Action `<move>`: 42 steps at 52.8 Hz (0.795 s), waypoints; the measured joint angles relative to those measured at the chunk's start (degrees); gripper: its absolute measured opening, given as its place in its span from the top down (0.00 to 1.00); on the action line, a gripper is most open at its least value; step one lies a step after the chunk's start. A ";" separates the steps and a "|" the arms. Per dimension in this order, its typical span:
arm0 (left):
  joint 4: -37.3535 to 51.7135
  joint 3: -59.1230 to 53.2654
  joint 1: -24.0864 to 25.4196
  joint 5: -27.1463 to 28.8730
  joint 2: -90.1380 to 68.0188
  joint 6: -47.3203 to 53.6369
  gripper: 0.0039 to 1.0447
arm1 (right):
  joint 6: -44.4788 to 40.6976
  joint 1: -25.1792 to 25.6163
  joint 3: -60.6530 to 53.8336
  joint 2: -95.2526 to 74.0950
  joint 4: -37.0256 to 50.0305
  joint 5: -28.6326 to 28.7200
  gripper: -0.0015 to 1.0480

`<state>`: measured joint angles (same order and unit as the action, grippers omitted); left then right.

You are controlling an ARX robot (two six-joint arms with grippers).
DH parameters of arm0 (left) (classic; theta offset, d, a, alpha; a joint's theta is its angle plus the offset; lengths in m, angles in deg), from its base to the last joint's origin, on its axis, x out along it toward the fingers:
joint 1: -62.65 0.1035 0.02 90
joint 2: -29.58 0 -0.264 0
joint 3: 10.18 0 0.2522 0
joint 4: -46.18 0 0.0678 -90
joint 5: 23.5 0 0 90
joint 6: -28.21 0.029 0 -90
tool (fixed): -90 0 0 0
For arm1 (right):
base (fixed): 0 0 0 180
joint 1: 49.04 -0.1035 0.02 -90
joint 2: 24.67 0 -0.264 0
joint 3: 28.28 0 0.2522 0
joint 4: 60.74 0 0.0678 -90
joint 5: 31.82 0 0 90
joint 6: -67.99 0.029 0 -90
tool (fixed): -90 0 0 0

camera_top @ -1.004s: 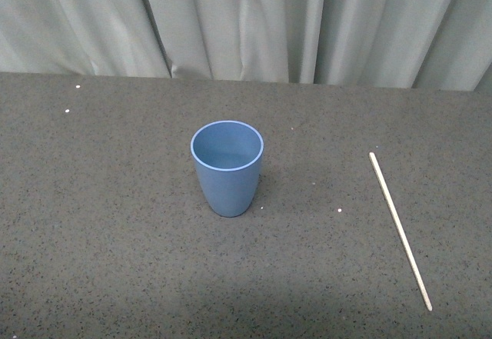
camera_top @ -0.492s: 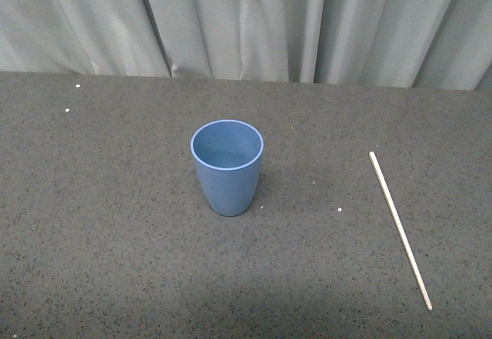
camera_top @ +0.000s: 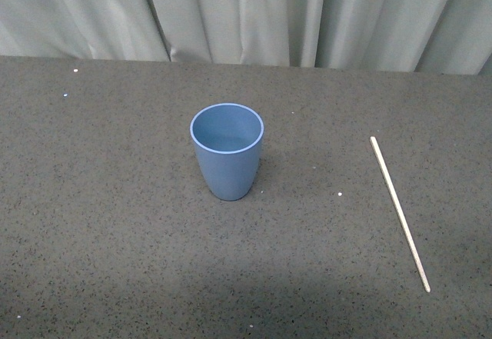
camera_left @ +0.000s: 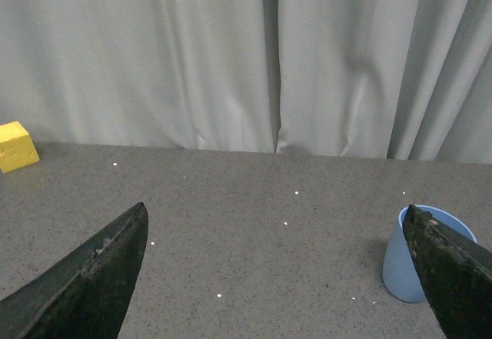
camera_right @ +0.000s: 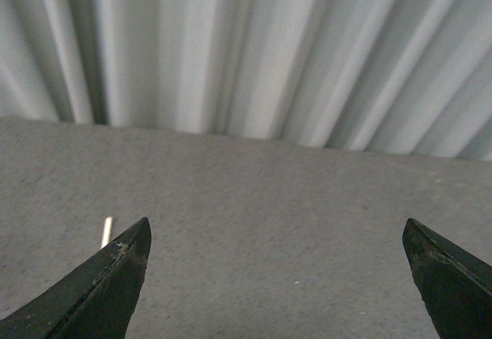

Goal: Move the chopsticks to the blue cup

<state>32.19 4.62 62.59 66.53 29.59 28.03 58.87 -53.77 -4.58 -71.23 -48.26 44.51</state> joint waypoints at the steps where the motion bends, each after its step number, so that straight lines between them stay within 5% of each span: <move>1: 0.00 0.00 0.00 0.00 0.00 0.00 0.06 | 0.52 0.07 1.07 -2.54 0.46 0.87 0.09; 11: 0.00 0.00 0.00 -0.02 0.00 0.00 0.06 | 7.13 -0.52 11.74 -20.37 -3.17 6.51 0.09; 29: 0.00 0.00 0.00 0.00 0.00 0.00 0.06 | 22.16 -1.42 34.62 -48.41 -30.75 16.15 0.09; 42: 0.00 0.00 0.00 0.00 0.00 0.00 0.06 | 24.30 0.24 44.78 -61.59 -39.95 19.54 0.09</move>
<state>32.19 4.62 62.59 66.53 29.59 28.03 83.17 -53.53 40.20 -132.83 -88.22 64.05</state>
